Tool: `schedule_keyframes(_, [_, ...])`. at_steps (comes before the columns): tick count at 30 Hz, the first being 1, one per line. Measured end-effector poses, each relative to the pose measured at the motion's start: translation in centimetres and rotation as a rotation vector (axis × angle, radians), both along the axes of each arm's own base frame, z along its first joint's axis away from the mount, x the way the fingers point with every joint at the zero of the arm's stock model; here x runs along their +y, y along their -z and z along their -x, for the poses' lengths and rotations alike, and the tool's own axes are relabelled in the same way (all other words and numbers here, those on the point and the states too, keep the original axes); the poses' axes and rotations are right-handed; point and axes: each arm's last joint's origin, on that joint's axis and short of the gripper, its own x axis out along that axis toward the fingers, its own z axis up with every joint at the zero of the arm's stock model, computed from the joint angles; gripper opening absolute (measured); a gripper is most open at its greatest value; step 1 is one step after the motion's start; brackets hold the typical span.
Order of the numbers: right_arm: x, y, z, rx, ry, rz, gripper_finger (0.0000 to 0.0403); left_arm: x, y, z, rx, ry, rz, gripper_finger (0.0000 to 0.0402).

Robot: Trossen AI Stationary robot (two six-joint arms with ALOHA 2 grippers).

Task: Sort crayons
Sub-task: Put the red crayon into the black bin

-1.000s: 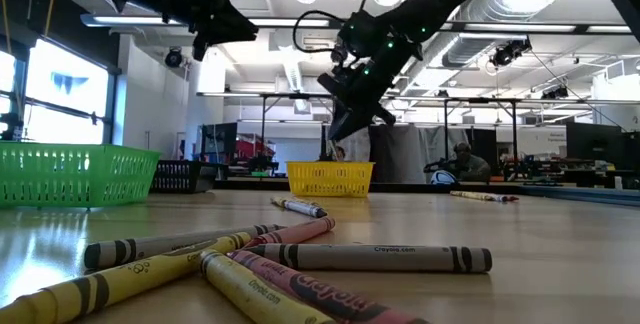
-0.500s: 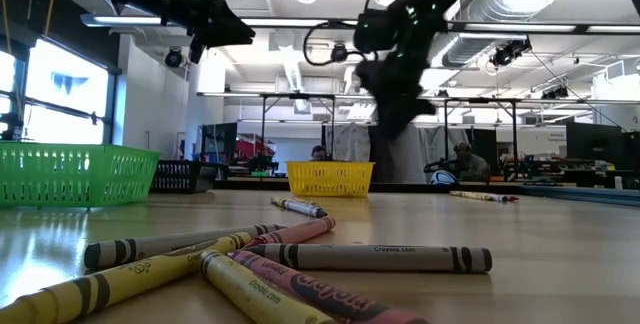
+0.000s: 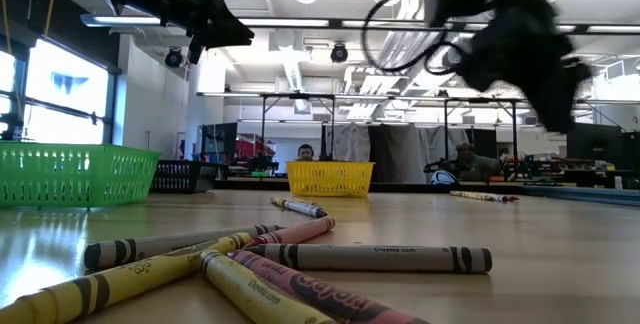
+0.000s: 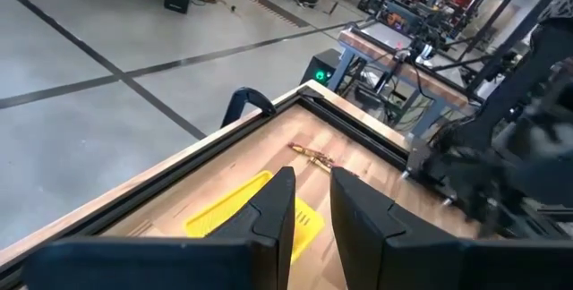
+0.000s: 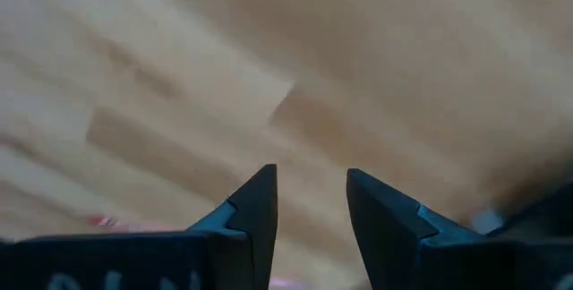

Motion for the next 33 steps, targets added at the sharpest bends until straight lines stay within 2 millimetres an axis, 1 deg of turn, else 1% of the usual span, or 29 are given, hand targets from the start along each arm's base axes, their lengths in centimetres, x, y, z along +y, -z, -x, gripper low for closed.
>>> schedule_keyframes(3, [3.7, 0.6, 1.4, 0.006, 0.055, -0.035, 0.0122, 0.0, 0.0, 0.0, -0.009, -0.004, 0.018, 0.0060])
schedule_keyframes(7, [8.3, 1.2, 3.3, 0.032, 0.043, -0.105, 0.0122, 0.0, 0.0, 0.0, -0.030, -0.014, 0.063, 0.0060])
schedule_keyframes(10, [10.7, 1.2, 4.4, 0.078, 0.054, -0.125, 0.0122, 0.0, -0.1, 0.0, -0.045, -0.020, 0.093, 0.0060])
schedule_keyframes(13, [12.4, 1.0, 5.5, 0.053, -0.048, -0.101, 0.0122, -0.1, -0.1, 0.0, -0.056, 0.005, 0.121, 0.0060])
schedule_keyframes(17, [14.2, 1.1, 7.0, -0.014, -0.264, -0.044, 0.0122, -0.5, -0.1, -0.2, -0.065, 0.120, 0.146, 0.0060])
schedule_keyframes(21, [15.5, 1.1, 8.2, -0.066, -0.451, -0.014, 0.0122, -1.3, 0.0, -0.6, -0.068, 0.222, 0.180, 0.0060])
schedule_keyframes(30, [17.0, 1.2, 10.0, -0.219, -0.920, 0.073, 0.0122, -3.5, 0.4, -1.7, -0.017, 0.338, 0.209, 0.0060])
schedule_keyframes(33, [17.4, 1.8, 10.3, -0.273, -0.991, 0.073, 0.0122, -4.1, 0.4, -2.0, -0.013, 0.366, 0.201, 0.0060])
